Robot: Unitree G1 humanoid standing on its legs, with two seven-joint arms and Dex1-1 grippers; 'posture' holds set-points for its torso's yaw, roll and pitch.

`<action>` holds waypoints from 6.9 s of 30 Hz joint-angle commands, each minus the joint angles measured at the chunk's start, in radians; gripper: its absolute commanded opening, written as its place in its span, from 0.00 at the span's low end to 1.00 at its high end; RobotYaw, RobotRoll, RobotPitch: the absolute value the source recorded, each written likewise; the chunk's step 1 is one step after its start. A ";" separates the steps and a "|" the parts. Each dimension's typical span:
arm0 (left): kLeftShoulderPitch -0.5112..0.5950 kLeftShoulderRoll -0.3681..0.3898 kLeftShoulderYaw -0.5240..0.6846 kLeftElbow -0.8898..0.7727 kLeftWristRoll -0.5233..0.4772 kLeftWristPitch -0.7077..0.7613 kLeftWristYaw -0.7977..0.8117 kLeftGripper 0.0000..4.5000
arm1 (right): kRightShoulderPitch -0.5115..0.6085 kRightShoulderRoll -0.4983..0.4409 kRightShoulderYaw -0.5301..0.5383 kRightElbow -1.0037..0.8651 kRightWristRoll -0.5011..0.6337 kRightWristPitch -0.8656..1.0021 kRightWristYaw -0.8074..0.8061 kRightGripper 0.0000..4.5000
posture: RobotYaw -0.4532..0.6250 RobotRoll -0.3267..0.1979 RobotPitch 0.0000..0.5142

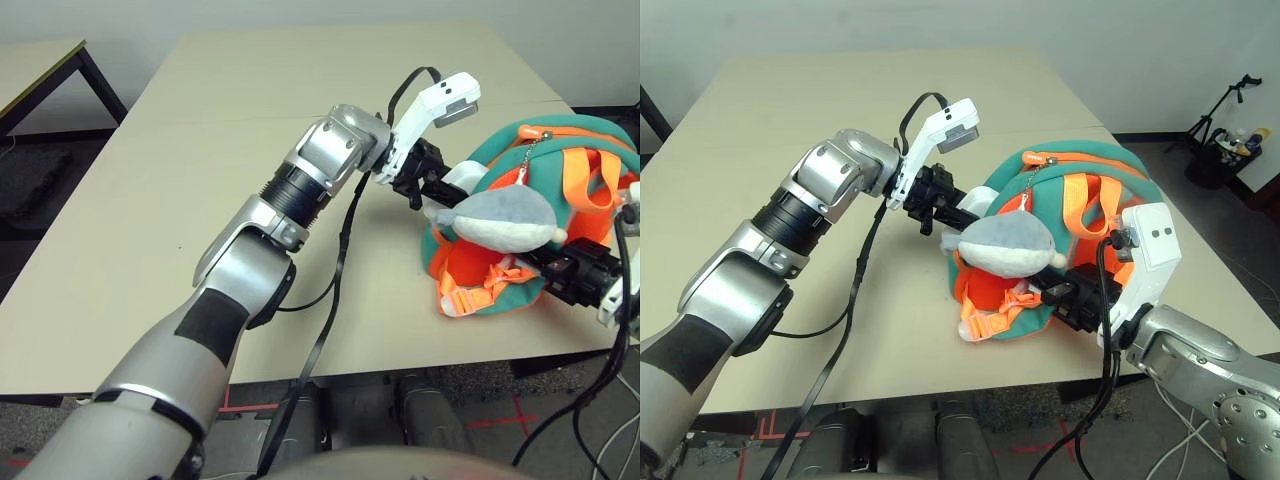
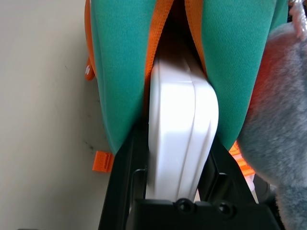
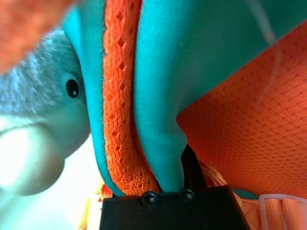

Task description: Put the pencil case into the backpack and zip it.

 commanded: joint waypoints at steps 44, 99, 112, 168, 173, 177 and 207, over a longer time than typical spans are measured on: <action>-0.038 0.144 0.098 -0.064 -0.067 0.111 -0.026 0.00 | -0.004 0.091 0.053 -0.038 -0.080 -0.028 -0.021 0.03 | 0.13 0.62 0.17; -0.010 0.039 0.094 -0.101 -0.032 0.021 -0.019 0.00 | -0.008 0.074 0.051 -0.014 -0.092 -0.028 -0.006 0.03 | 0.14 0.62 0.18; 0.089 0.362 0.176 -0.482 -0.112 -0.101 -0.148 0.81 | -0.097 0.085 0.113 0.071 -0.152 -0.025 0.048 0.03 | 0.22 0.62 0.14; 0.149 0.133 0.115 -0.467 -0.030 -0.252 0.100 0.21 | -0.117 0.174 0.143 0.085 -0.261 -0.027 0.090 0.03 | 0.17 0.62 0.13; 0.122 0.185 0.214 -0.413 -0.069 -0.108 0.158 0.02 | -0.107 0.184 0.139 0.074 -0.264 -0.023 0.089 0.03 | 0.16 0.62 0.14; 0.129 0.258 0.271 -0.343 -0.064 0.003 0.230 0.02 | -0.096 0.188 0.135 0.068 -0.263 -0.018 0.085 0.03 | 0.17 0.62 0.15; 0.537 0.212 -0.139 -0.215 0.150 -0.138 0.246 0.02 | -0.072 0.196 0.124 0.067 -0.281 -0.007 0.089 0.03 | 0.16 0.62 0.18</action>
